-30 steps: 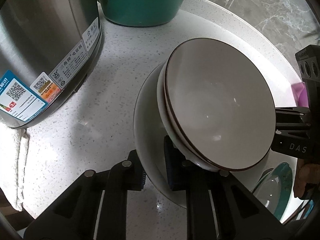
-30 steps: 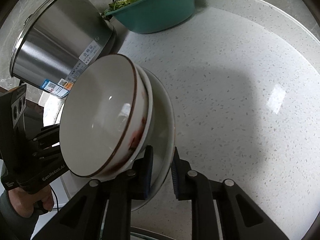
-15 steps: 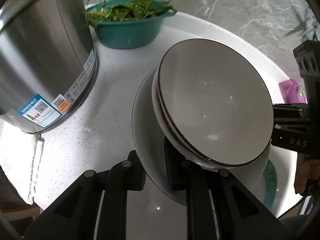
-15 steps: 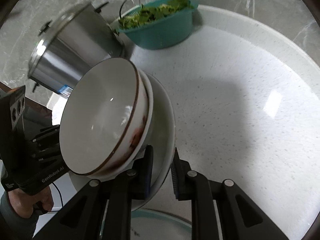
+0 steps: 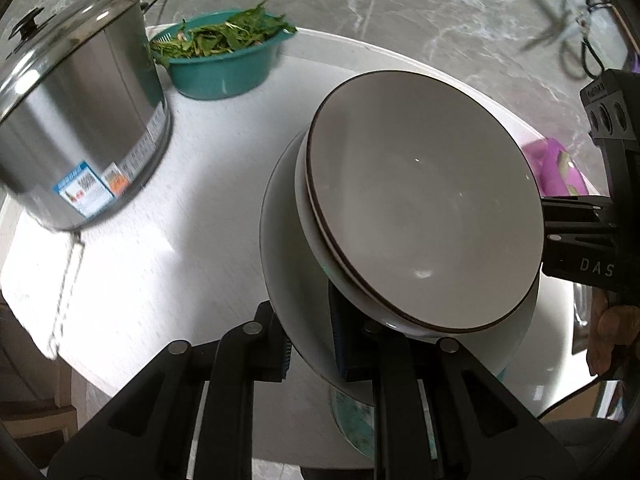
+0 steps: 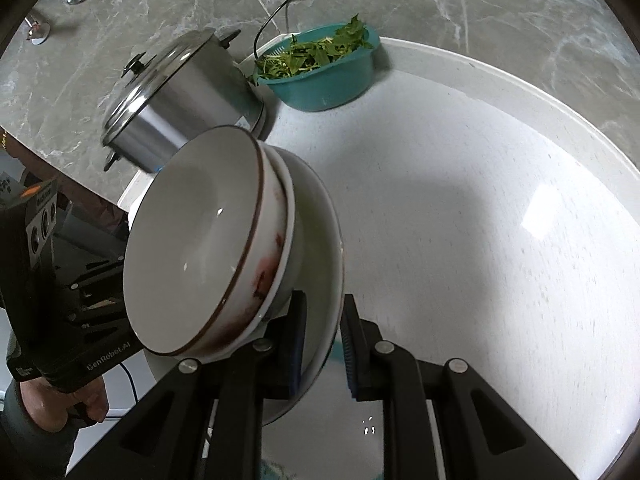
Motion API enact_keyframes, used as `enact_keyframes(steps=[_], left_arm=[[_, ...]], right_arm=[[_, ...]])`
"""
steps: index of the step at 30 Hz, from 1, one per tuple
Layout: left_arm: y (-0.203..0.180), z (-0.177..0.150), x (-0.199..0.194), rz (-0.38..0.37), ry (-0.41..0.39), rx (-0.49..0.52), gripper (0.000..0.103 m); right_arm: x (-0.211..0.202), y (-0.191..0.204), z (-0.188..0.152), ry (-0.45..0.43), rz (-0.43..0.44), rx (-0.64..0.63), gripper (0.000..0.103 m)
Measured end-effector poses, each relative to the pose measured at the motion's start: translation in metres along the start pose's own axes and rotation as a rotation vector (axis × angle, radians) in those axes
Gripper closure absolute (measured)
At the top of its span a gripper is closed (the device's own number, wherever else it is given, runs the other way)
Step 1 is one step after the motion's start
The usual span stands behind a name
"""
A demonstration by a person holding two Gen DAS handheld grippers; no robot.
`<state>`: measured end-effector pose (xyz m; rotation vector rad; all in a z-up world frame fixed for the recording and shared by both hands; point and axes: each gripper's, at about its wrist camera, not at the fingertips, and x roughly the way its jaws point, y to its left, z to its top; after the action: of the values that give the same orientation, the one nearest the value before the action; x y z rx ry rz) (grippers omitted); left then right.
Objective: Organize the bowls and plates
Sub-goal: 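Lift the bowl stack with both tools and lower it onto the teal plates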
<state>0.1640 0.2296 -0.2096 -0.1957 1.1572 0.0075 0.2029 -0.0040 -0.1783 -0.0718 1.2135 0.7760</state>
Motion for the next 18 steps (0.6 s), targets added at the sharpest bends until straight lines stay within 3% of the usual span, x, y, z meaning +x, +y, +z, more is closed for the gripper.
enact_keyframes(steps=[18], left_arm=[[-0.066,-0.073,-0.003,-0.025,0.051,-0.005,0.088]], right_arm=[[-0.021,-0.026,-0.073,0.040,0.016,0.043,0.084]])
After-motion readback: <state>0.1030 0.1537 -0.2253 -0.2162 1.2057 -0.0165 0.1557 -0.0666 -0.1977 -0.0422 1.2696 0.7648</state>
